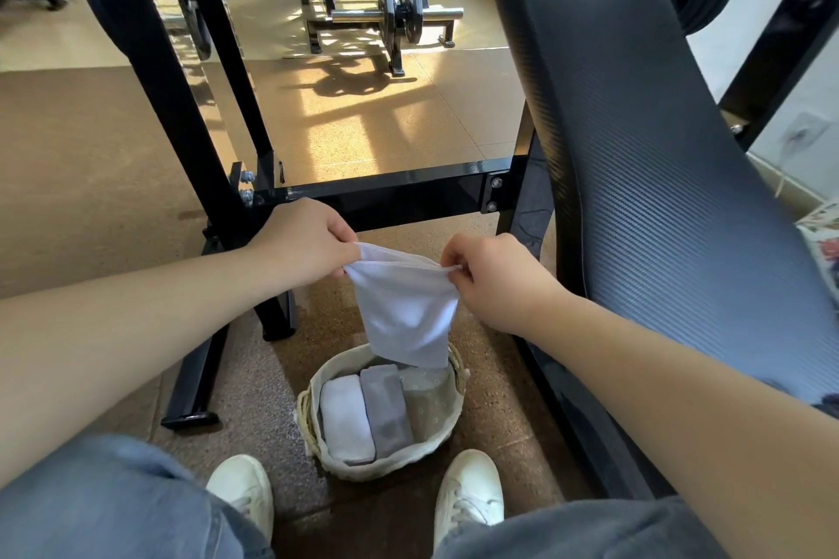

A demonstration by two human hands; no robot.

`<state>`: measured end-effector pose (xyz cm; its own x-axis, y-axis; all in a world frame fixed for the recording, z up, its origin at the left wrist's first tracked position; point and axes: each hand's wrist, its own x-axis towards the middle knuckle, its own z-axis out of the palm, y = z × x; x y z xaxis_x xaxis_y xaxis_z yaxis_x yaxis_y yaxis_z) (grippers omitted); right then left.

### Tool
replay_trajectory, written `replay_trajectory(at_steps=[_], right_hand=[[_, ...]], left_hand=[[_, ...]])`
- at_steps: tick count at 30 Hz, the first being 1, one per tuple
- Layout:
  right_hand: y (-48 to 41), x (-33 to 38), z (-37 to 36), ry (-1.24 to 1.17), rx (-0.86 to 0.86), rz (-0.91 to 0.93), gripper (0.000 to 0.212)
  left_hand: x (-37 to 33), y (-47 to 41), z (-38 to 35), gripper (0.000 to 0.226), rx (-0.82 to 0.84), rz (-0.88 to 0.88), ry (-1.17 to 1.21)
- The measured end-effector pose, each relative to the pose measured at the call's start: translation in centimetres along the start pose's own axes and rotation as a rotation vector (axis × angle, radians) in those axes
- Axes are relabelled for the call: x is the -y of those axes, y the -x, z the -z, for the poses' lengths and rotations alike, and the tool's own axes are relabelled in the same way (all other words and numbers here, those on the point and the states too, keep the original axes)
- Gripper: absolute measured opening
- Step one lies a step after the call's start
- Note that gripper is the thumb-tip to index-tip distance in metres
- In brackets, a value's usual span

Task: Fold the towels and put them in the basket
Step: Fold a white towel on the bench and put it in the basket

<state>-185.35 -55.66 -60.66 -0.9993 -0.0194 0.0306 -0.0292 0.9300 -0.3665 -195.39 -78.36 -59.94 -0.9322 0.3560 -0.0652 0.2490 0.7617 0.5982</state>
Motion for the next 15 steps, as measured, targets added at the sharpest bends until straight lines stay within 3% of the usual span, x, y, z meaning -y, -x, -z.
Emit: replay_trajectory(at_steps=[4, 9, 12, 15], right_hand=[[-0.1, 0.3, -0.1, 0.0, 0.021, -0.02, 0.02], [-0.2, 0.0, -0.2, -0.03, -0.017, -0.035, 0.019], [-0.2, -0.2, -0.1, -0.047, -0.061, -0.053, 0.018], [-0.3, -0.6, 0.1, -0.057, -0.077, -0.078, 0.018]], left_hand=[[-0.2, -0.1, 0.2, 0.018, -0.02, -0.112, -0.044], [0.4, -0.2, 0.0, 0.036, 0.154, -0.24, -0.241], [0.8, -0.4, -0.1, 0.036, 0.274, -0.312, -0.429], [1.4, -0.7, 0.8, 0.027, 0.277, -0.375, -0.447]])
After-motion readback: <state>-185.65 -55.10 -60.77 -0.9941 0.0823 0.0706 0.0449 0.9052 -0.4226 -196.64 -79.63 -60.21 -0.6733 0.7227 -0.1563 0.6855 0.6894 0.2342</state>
